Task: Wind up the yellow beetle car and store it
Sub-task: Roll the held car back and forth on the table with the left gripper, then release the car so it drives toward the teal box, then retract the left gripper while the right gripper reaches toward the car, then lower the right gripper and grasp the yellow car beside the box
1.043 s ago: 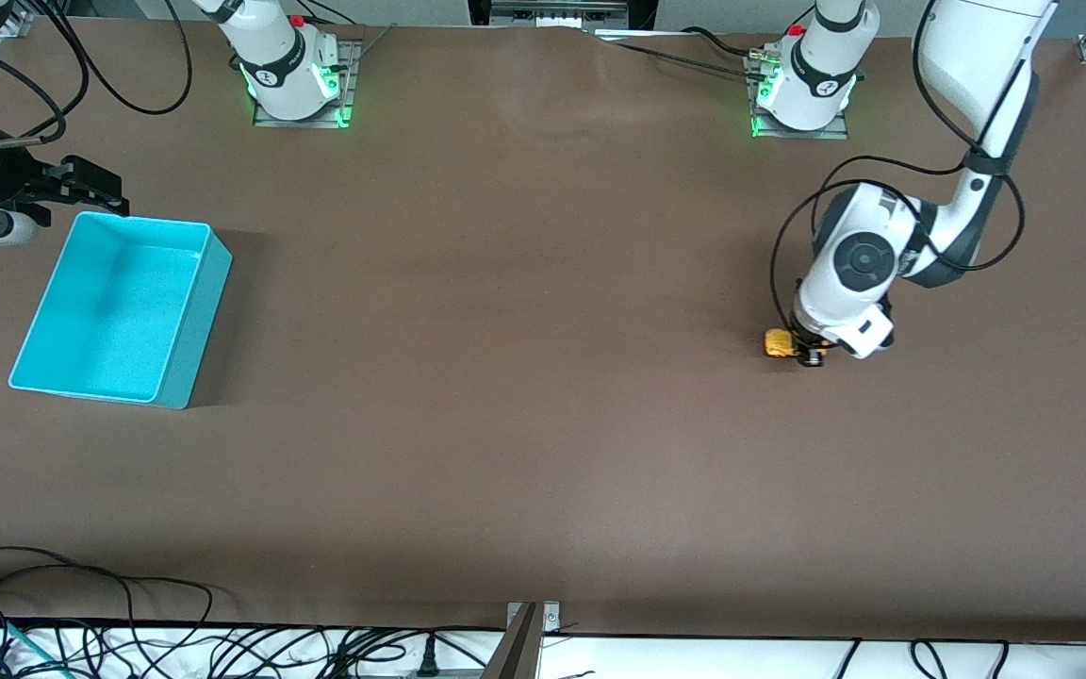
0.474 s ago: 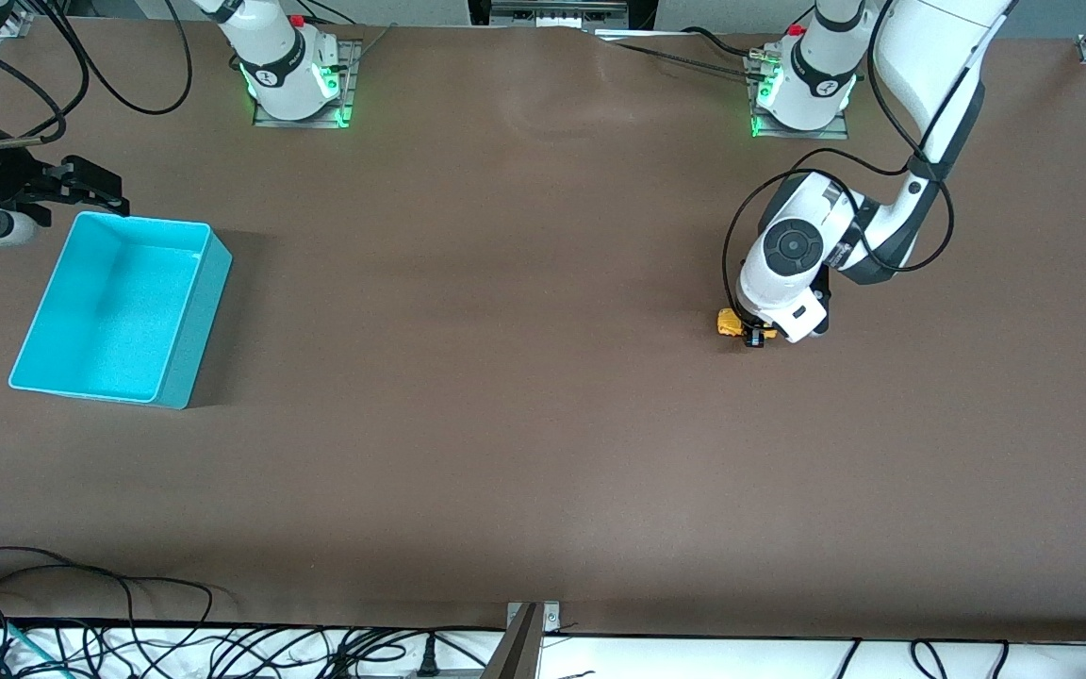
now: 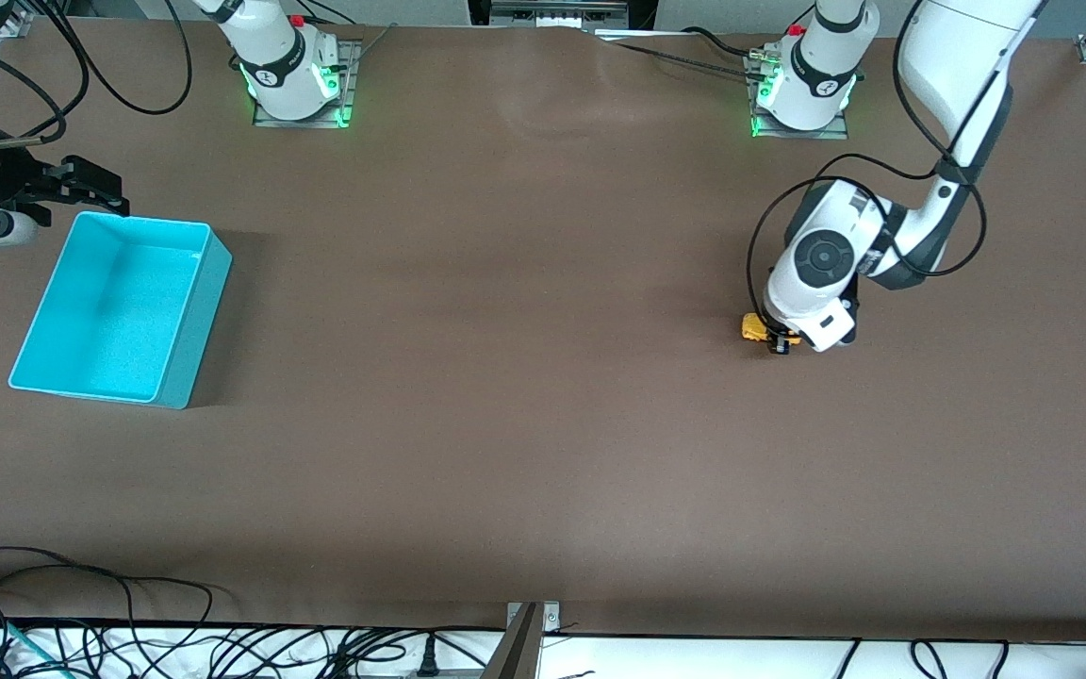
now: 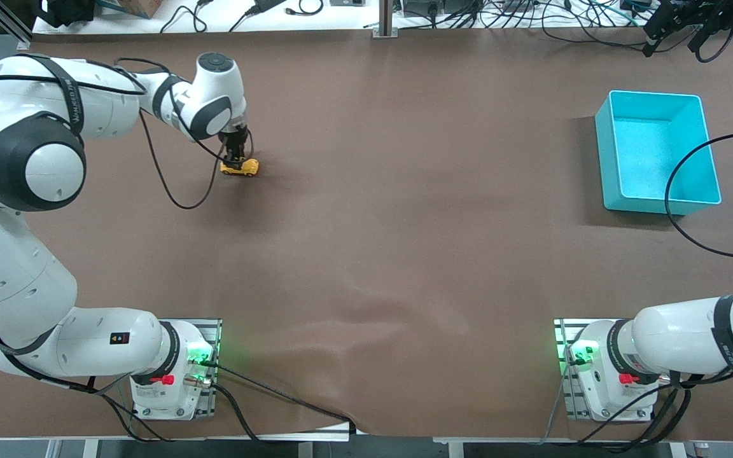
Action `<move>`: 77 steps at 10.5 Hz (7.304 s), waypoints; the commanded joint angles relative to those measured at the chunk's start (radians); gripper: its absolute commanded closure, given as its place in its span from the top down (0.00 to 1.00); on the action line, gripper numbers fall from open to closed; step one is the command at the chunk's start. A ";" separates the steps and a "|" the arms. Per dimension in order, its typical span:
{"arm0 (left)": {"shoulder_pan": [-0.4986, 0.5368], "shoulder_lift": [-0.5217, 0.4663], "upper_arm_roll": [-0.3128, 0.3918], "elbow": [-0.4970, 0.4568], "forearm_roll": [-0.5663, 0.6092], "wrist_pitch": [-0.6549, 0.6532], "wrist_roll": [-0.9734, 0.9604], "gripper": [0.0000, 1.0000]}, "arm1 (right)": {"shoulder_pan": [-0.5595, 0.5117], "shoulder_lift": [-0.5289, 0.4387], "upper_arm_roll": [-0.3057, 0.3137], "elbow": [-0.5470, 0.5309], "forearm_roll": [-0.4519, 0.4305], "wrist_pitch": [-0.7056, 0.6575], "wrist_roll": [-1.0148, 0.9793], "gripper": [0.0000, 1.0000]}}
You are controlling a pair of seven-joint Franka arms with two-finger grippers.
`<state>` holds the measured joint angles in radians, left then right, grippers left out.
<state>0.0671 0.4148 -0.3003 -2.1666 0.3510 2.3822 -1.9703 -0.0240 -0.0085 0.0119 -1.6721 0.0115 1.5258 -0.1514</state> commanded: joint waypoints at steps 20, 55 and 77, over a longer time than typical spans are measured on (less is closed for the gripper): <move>0.310 0.104 0.004 0.068 0.121 0.028 0.245 0.04 | -0.001 0.001 0.003 0.005 -0.007 -0.013 0.009 1.00; 0.307 -0.082 -0.180 0.824 -0.179 -0.831 1.780 1.00 | 0.050 0.077 0.020 -0.020 0.039 0.023 0.006 1.00; -0.024 -0.145 0.256 0.823 -0.368 -0.828 1.782 1.00 | -0.091 0.189 0.112 -0.888 0.039 1.195 -1.272 1.00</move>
<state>0.0423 0.2811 -0.0576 -1.3392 0.0092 1.5642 -0.2102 -0.0932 0.2065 0.1108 -2.4839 0.0376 2.6316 -1.3809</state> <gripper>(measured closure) 0.000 0.000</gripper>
